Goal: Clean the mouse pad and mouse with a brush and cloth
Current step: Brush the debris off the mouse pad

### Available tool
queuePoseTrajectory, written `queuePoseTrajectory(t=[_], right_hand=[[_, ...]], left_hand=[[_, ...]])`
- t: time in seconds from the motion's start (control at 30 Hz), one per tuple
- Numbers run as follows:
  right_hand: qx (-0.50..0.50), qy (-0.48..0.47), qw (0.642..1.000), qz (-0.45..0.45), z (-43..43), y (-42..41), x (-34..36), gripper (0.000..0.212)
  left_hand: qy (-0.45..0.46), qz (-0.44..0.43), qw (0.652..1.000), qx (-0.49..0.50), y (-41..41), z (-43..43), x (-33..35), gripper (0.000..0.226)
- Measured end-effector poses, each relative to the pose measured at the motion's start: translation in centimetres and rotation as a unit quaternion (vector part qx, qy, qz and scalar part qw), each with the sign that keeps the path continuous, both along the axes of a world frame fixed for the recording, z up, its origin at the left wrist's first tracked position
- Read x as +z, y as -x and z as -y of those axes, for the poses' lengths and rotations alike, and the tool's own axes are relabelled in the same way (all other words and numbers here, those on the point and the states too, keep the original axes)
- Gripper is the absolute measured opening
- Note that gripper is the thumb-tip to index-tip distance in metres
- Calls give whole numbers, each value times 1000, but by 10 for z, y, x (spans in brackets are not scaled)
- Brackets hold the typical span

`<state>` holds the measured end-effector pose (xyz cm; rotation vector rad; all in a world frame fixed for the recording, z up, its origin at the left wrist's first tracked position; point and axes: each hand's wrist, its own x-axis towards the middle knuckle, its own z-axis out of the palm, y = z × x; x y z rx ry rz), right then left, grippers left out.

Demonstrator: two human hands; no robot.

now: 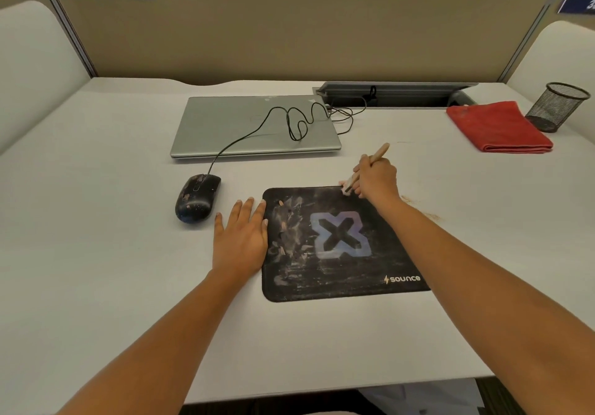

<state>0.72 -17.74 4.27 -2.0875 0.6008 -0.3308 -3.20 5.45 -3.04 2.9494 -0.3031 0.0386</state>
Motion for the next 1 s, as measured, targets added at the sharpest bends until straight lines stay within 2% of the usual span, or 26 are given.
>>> queuePoseTrajectory(t=[0.17, 0.27, 0.37, 0.43, 0.53, 0.6, 0.7, 0.87, 1.0], right_hand=[[89, -36, 995, -29, -16, 1, 3, 38], [179, -82, 975, -107, -19, 4, 9, 40], [243, -24, 951, -191, -21, 3, 19, 41], [209, -4, 965, -161, -20, -3, 23, 38], [126, 3, 991, -53, -19, -15, 21, 35], [127, 23, 991, -18, -23, -19, 16, 36], [162, 51, 985, -29, -30, -19, 11, 37], [248, 59, 960, -114, -41, -14, 24, 31], [353, 53, 900, -250, -41, -4, 36, 41]], left_hand=[[0, -1, 1000, 1, 1, 0, 2, 50], [-2, -1, 1000, 1, 1, 0, 2, 51], [-3, -4, 1000, 1, 0, 0, 2, 51], [-4, -5, 1000, 1, 0, 0, 1, 51], [-4, -4, 1000, 0, 0, 0, 1, 51], [-5, -3, 1000, 1, 0, 0, 1, 51], [-1, -2, 1000, 0, 0, 0, 1, 51], [1, -8, 1000, 0, 0, 0, 1, 51], [6, -4, 1000, -2, 1, 0, 2, 51]])
